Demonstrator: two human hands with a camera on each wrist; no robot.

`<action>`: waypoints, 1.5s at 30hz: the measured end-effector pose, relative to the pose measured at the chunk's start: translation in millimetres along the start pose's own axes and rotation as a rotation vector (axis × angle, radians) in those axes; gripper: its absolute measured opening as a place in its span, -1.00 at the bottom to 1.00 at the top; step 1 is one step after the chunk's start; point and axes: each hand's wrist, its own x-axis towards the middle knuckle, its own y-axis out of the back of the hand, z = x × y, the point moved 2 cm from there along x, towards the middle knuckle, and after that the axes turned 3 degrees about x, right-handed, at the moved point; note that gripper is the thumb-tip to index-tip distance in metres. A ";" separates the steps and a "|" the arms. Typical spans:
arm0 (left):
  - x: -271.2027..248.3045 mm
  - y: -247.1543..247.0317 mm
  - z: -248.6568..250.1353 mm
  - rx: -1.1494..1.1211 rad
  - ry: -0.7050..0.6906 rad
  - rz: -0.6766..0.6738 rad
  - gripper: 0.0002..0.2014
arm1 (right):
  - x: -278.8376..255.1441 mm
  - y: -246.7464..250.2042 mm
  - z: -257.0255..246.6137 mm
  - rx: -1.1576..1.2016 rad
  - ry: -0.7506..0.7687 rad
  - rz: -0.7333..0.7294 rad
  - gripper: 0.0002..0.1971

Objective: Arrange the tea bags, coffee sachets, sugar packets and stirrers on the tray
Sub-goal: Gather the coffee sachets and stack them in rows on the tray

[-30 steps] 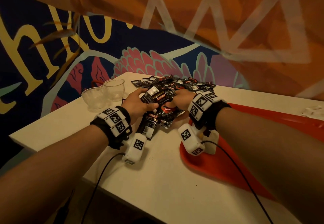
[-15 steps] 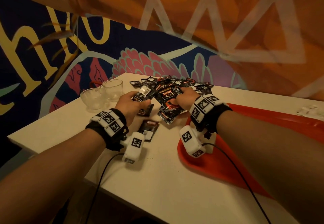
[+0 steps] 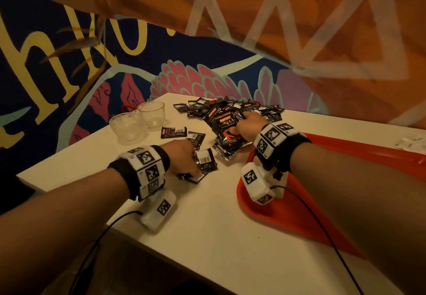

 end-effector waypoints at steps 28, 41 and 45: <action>15.0 26.7 125.0 -0.903 -0.382 0.021 -0.65 | -53.5 73.9 43.4 0.617 0.043 -0.027 -0.78; 15.2 38.6 188.5 -0.981 -0.699 -0.026 -0.33 | -66.4 128.4 80.2 0.597 0.306 0.118 -0.77; 18.3 38.3 194.6 -1.230 -0.705 -0.233 -0.42 | -73.2 140.8 83.9 0.659 0.362 0.107 -0.77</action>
